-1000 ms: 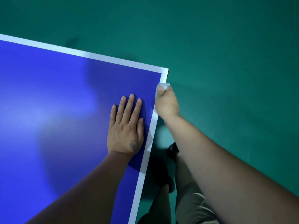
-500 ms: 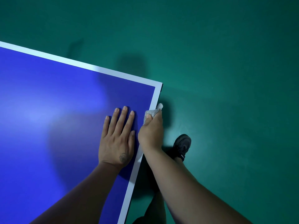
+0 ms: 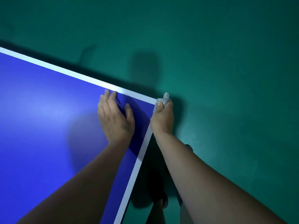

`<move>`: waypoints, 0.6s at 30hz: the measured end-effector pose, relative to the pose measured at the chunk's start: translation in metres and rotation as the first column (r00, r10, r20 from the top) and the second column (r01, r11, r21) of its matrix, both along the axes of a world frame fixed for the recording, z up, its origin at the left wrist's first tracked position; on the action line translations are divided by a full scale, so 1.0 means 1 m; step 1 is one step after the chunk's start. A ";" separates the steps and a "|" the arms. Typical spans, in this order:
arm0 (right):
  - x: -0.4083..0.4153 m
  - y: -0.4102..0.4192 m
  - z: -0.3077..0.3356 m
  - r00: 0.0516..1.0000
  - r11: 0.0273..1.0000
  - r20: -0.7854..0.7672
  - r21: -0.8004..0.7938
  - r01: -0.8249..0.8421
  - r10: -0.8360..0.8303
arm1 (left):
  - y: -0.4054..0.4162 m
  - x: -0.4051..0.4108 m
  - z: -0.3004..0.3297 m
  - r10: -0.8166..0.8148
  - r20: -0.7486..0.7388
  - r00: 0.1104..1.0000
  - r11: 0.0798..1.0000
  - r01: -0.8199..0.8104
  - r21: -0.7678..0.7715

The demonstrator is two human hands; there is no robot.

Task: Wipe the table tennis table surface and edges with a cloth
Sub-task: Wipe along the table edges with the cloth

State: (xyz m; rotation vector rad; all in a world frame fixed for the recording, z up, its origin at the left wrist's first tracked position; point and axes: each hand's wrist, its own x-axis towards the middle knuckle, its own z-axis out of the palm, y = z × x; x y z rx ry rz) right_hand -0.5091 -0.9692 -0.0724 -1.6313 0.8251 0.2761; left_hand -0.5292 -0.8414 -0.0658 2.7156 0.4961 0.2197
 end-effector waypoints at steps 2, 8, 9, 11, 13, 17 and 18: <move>-0.003 -0.020 0.002 0.998 0.998 0.020 0.033 -0.055 0.054 | -0.008 0.038 -0.004 0.230 -0.024 0.973 0.971 -0.231 -0.057; 0.013 -0.079 -0.002 0.853 0.853 0.032 -0.071 -0.518 0.521 | -0.017 0.071 -0.030 0.455 -0.135 0.880 0.888 -0.436 0.149; 0.019 -0.084 -0.002 0.799 0.799 0.026 -0.063 -0.599 0.601 | -0.017 0.071 -0.031 0.455 -0.141 0.879 0.886 -0.432 0.165; 0.034 -0.092 -0.002 0.657 0.656 0.011 -0.060 -0.752 0.754 | -0.016 0.072 -0.031 0.466 -0.168 0.869 0.881 -0.439 0.177; 0.052 -0.097 -0.002 0.518 0.514 -0.042 -0.077 -0.854 0.855 | -0.018 0.075 -0.030 0.467 -0.194 0.863 0.880 -0.433 0.195; 0.081 -0.091 -0.002 0.331 0.327 -0.185 -0.055 -0.943 0.925 | -0.018 0.076 -0.030 0.462 -0.213 0.861 0.882 -0.423 0.205; 0.086 -0.087 -0.001 0.304 0.301 -0.204 -0.046 -0.952 0.931 | -0.018 0.076 -0.032 0.464 -0.219 0.859 0.882 -0.422 0.211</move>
